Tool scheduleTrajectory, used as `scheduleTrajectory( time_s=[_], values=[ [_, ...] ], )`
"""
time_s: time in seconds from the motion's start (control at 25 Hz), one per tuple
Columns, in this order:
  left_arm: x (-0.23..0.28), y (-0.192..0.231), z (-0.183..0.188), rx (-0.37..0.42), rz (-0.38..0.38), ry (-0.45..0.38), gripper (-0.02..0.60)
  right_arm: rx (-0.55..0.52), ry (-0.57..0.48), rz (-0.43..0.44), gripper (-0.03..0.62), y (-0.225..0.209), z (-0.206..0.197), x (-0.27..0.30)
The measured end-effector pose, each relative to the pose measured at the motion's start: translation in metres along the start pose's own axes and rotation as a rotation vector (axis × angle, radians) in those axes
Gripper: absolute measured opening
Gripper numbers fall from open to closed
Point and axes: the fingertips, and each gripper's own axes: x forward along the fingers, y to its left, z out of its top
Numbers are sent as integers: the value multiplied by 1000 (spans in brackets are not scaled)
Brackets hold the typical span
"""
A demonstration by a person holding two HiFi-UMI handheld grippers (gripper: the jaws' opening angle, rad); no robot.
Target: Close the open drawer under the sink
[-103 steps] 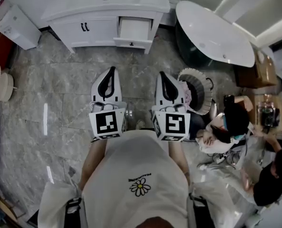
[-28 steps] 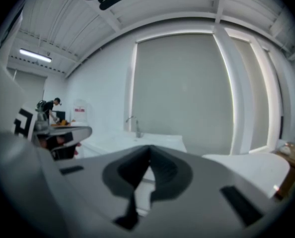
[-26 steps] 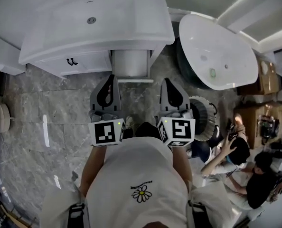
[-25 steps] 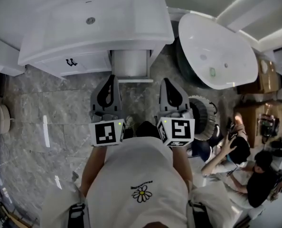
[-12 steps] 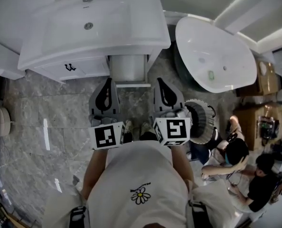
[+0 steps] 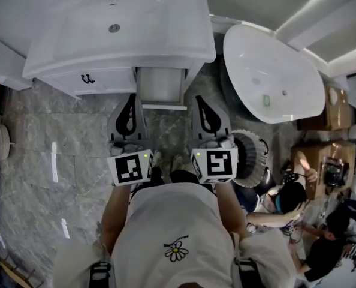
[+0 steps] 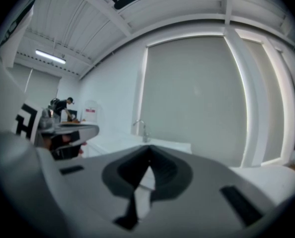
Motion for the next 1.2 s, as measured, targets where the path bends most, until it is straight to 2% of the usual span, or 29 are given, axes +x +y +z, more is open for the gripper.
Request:
scheduleTrajectory(
  time_s=[0.12,0.28,0.56,0.76,0.96,1.2],
  values=[
    [12,-1,-13,10,-1,-10,17,-27,-10,30,28,-1,-9,12],
    [33,4,-55,13,27,14,17,-34,-35,49,28,-6,-33,44],
    [46,20,-157,37,63,100,17,-29,-29,83,28,-2,-101,89],
    [42,17,-225,50,61,169,17,-21,28,106,28,3,-166,98],
    [49,6,-257,55,39,158,17,-41,52,121,28,11,-213,106],
    [40,8,-296,35,48,177,15,5,103,129,28,21,-254,105]
  ],
)
